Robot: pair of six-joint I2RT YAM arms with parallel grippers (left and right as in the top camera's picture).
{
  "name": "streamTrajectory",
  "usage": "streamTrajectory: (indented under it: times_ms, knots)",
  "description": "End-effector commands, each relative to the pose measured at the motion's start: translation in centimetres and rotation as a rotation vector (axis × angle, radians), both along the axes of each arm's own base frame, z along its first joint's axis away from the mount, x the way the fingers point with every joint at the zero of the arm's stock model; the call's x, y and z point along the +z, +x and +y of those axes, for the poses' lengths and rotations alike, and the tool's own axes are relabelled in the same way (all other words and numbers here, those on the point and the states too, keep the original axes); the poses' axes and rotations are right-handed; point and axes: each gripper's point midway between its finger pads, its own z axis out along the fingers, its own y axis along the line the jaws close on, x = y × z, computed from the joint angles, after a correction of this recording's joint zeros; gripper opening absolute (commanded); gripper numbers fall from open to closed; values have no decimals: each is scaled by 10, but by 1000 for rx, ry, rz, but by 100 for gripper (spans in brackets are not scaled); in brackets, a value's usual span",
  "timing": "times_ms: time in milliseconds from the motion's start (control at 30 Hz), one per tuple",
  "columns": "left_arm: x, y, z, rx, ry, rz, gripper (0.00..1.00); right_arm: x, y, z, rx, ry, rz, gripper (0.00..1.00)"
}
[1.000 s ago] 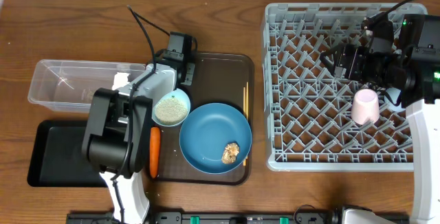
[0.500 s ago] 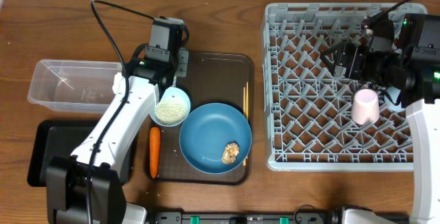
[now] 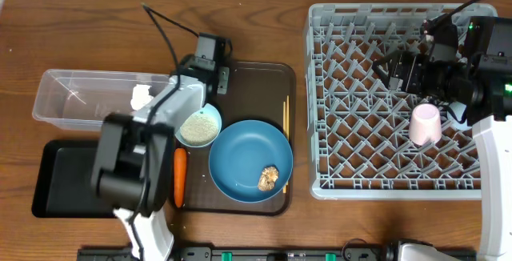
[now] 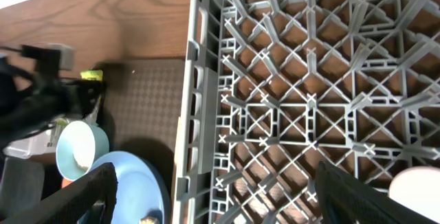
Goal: Sort waste into correct bins and load items into the dishwasher rack
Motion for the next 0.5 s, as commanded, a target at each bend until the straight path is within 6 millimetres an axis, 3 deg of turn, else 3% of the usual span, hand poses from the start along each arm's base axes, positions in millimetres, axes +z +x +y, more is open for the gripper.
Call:
streamTrajectory:
  times_ms: [0, 133, 467]
  knots:
    - [-8, 5, 12, 38, 58, -18, 52, 3, 0, 1, -5, 7, 1, 85]
    - [-18, 8, 13, 39, 63, -17, 58, 3, 0, 1, -5, 7, 1, 85]
    - [-44, 10, 32, 79, 73, 13, 59, 2, 0, 1, -5, 7, 3, 85]
